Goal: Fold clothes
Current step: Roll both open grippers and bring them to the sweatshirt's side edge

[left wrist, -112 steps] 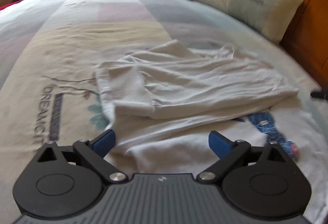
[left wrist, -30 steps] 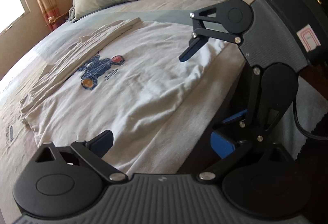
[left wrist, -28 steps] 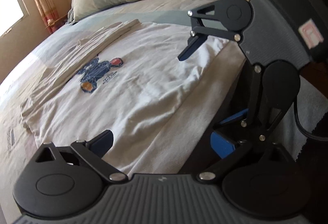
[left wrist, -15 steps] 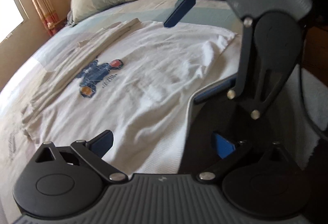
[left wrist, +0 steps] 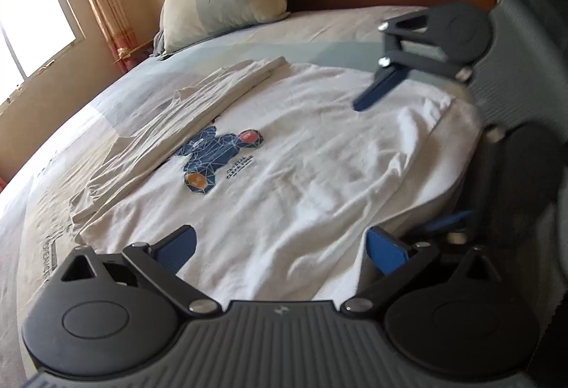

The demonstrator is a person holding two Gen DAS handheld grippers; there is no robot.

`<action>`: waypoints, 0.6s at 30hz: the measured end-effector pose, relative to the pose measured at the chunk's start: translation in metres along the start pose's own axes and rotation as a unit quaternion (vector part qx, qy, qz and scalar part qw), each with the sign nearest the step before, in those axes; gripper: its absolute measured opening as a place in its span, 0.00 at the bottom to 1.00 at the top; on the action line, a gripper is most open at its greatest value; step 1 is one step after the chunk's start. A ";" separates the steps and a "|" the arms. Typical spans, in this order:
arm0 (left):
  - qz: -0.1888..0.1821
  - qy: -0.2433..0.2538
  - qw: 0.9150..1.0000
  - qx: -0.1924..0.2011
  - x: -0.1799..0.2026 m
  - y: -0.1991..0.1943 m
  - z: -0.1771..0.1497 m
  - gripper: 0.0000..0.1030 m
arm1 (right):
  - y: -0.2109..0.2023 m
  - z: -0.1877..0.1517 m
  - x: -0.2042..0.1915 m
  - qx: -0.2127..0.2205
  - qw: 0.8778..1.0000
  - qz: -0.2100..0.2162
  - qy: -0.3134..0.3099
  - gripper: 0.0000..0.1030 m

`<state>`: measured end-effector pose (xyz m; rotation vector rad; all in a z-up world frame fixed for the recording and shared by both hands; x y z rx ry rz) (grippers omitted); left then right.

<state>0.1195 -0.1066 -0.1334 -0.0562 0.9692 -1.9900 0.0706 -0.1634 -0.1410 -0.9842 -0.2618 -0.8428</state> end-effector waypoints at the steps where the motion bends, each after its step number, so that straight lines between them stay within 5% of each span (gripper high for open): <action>1: -0.007 0.002 1.000 0.002 0.001 -0.002 0.000 0.99 | 0.001 0.000 -0.001 0.001 1.000 -0.010 -0.006 1.00; 5: -0.013 0.040 0.999 0.002 0.010 -0.004 -0.005 0.99 | -0.006 0.008 0.007 0.032 0.997 -0.064 -0.016 1.00; 10: 0.050 0.097 0.994 0.000 0.019 0.011 -0.005 0.99 | -0.019 0.016 0.021 0.060 0.994 -0.086 0.008 1.00; 14: 0.101 0.114 0.988 0.003 0.013 0.017 -0.003 0.99 | -0.018 0.015 0.024 0.058 0.996 -0.072 0.016 1.00; 18: 0.099 0.072 0.992 0.018 -0.001 0.009 0.004 0.99 | 0.000 0.008 0.011 0.039 0.998 -0.044 0.009 1.00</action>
Point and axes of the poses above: each gripper's, at about its wrist camera, not at the fingertips, and y roughly the way its jaws point, x to its right, z to its top, the point moved 7 cm from there along y, roughly the way its jaws point, and after that the axes turned 1 degree about z, right-handed, at the moved point
